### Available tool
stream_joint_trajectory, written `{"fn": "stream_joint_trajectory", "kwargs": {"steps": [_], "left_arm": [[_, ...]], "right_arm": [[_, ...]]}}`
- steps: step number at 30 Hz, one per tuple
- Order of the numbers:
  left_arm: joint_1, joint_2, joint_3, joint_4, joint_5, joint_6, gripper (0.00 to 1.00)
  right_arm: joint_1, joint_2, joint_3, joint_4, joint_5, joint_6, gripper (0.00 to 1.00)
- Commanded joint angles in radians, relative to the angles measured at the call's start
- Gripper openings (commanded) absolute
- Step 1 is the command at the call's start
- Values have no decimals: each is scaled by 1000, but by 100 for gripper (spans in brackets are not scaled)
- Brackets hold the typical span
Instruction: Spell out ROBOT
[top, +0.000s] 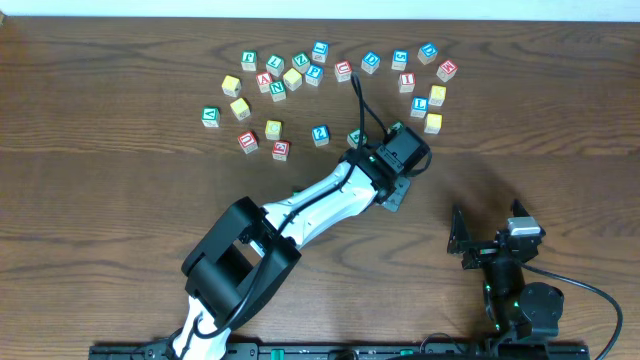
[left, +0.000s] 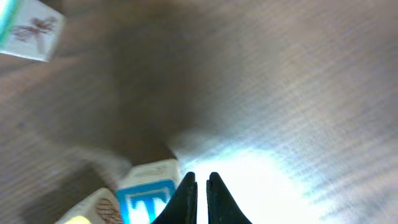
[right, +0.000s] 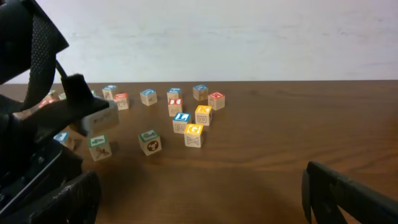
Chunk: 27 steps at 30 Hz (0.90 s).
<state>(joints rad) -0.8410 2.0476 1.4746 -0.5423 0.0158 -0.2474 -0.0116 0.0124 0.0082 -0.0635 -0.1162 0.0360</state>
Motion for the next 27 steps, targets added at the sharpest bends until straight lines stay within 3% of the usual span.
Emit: {"fn": "stream_joint_trajectory", "kwargs": {"steps": [1,10,20,27], "left_arm": [[-3,-4,9,-6,56,33,8],[-3,40,8,-3,49,21,8],[-3,41,8,-3,-113,-131,7],[-3,41,8,-3,-144,-238,8]], "right_arm": [[4,-6,-3,-3,1,-15,99],[4,-6,-3,-3,1,-15,99],[4,-6,-3,-3,1,-15,99],[4,-6,-3,-3,1,-15,99]]}}
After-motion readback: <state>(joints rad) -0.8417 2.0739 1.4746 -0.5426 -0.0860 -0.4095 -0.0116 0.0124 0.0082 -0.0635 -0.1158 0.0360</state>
